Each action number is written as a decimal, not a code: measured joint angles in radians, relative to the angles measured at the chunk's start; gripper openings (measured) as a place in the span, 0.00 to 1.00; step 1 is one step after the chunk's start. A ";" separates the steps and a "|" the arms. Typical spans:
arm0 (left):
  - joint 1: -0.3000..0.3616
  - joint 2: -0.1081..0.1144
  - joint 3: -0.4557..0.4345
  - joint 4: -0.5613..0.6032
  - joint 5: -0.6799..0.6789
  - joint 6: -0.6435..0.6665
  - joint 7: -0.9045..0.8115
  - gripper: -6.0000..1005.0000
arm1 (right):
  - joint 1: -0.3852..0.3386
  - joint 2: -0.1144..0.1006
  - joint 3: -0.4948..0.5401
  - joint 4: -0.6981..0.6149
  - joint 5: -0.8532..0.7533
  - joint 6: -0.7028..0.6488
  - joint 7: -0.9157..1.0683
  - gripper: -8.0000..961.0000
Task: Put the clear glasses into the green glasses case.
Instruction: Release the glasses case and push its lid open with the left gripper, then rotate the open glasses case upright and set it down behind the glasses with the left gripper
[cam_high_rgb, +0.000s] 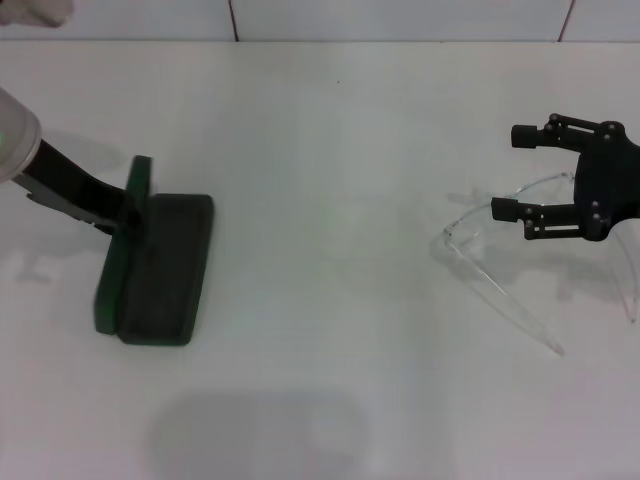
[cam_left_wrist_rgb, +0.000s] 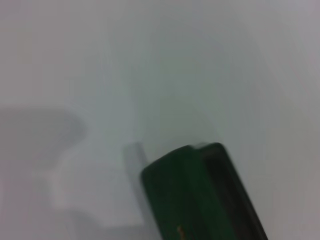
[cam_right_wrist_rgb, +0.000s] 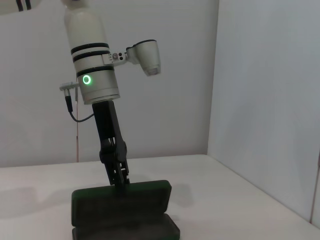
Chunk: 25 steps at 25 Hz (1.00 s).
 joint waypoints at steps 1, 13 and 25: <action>0.000 -0.001 0.000 0.000 -0.001 0.000 0.003 0.43 | -0.001 0.000 0.000 0.000 0.000 0.000 0.000 0.91; 0.005 -0.018 0.022 0.026 0.000 0.002 0.068 0.29 | -0.017 0.004 0.007 0.001 0.005 -0.019 -0.001 0.91; -0.004 -0.021 0.253 0.188 -0.025 -0.017 0.204 0.20 | -0.049 0.007 0.098 0.006 0.009 -0.086 -0.020 0.91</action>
